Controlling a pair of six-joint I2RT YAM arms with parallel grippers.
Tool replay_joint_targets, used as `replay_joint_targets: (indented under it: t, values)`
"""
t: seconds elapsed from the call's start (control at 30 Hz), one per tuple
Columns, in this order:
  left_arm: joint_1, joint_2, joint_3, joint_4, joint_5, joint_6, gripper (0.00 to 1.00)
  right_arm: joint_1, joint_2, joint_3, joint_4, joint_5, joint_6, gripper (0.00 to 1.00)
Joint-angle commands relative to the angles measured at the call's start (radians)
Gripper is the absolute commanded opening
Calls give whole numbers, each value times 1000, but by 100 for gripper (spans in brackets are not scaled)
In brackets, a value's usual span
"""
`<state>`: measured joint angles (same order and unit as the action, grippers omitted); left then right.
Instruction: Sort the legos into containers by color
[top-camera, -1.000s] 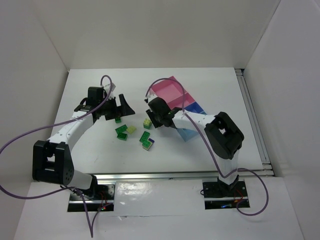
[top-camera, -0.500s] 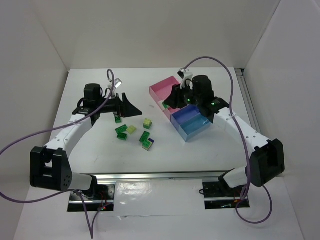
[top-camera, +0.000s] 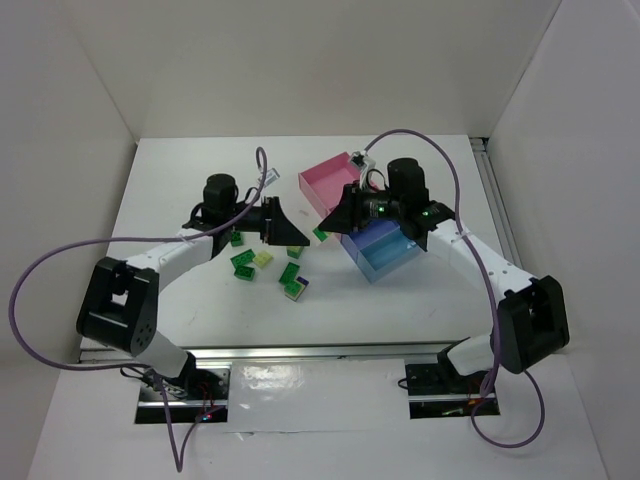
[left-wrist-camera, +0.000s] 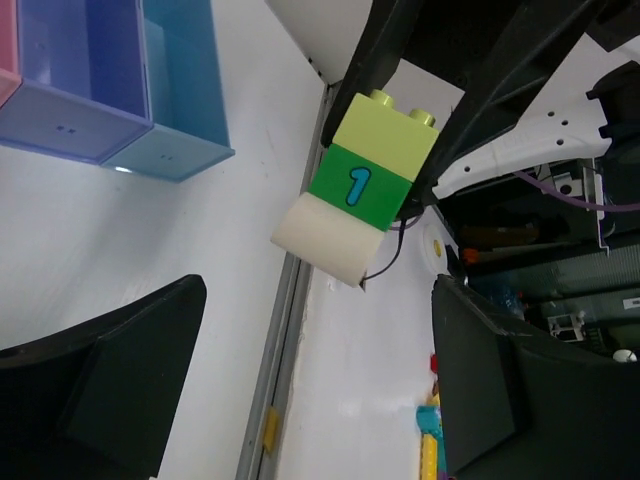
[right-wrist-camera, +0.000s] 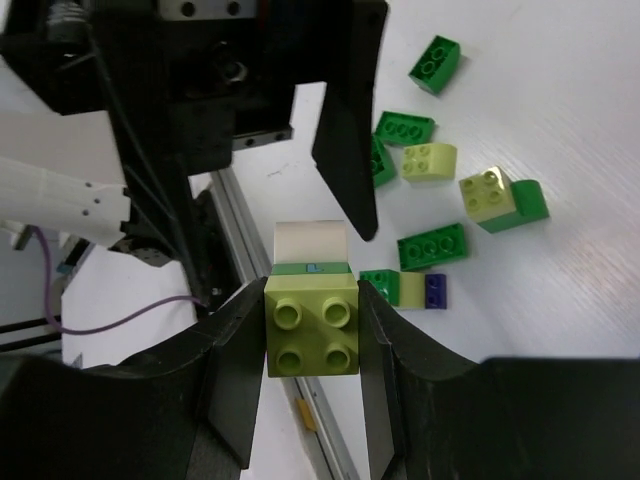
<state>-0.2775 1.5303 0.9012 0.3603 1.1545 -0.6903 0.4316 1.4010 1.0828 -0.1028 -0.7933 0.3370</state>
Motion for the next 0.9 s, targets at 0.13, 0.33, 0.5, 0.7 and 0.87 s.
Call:
replay_joint_targets:
  t: [0.13, 0.33, 0.5, 0.7, 0.87]
  values:
    - [-38, -7, -1, 235, 8, -81, 92, -7, -17, -1, 166, -110, 102, 25]
    - [-69, 13, -1, 368, 13, -167, 73, 2, -8, -1, 178, -119, 111, 25]
    - [-98, 22, 30, 353, 2, -167, 56, 22, 3, 9, 158, -98, 100, 25]
    - [-98, 13, 39, 289, -27, -141, 24, 33, 24, 9, 95, -89, 68, 25]
    - [-88, 2, 73, 122, -42, -77, 0, -7, 0, 19, -6, -53, 2, 25]
